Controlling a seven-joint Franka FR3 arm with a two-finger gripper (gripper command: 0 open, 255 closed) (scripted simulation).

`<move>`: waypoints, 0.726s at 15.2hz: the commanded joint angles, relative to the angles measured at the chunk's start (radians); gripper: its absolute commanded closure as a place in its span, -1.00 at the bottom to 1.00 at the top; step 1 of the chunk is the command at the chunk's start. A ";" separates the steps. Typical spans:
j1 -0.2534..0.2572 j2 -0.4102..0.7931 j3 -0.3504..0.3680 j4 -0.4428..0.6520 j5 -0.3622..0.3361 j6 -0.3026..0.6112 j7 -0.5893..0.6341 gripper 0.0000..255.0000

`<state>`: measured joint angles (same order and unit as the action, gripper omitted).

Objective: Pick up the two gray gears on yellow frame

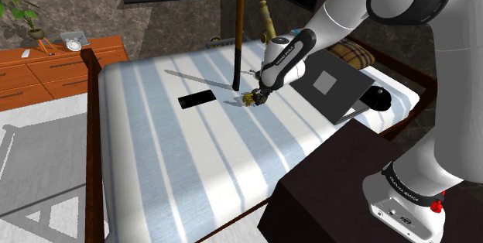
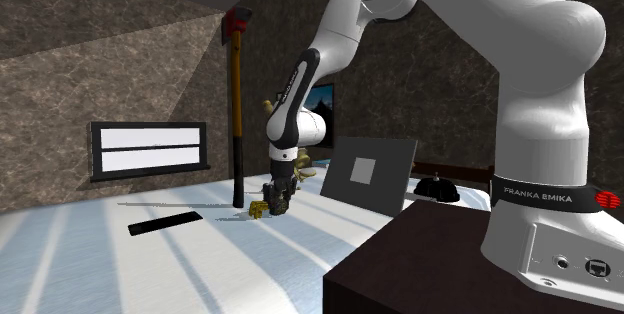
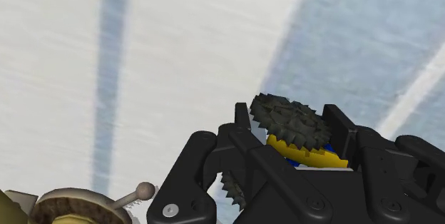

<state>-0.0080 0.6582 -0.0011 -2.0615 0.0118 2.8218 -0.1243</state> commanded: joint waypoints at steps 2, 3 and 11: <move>0.000 0.002 0.000 0.000 0.000 0.000 0.000 1.00; 0.001 0.001 0.000 -0.001 0.000 0.001 0.001 1.00; 0.000 -0.088 0.000 -0.029 0.000 -0.061 0.000 1.00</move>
<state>-0.0075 0.5836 -0.0015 -2.0860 0.0113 2.7705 -0.1238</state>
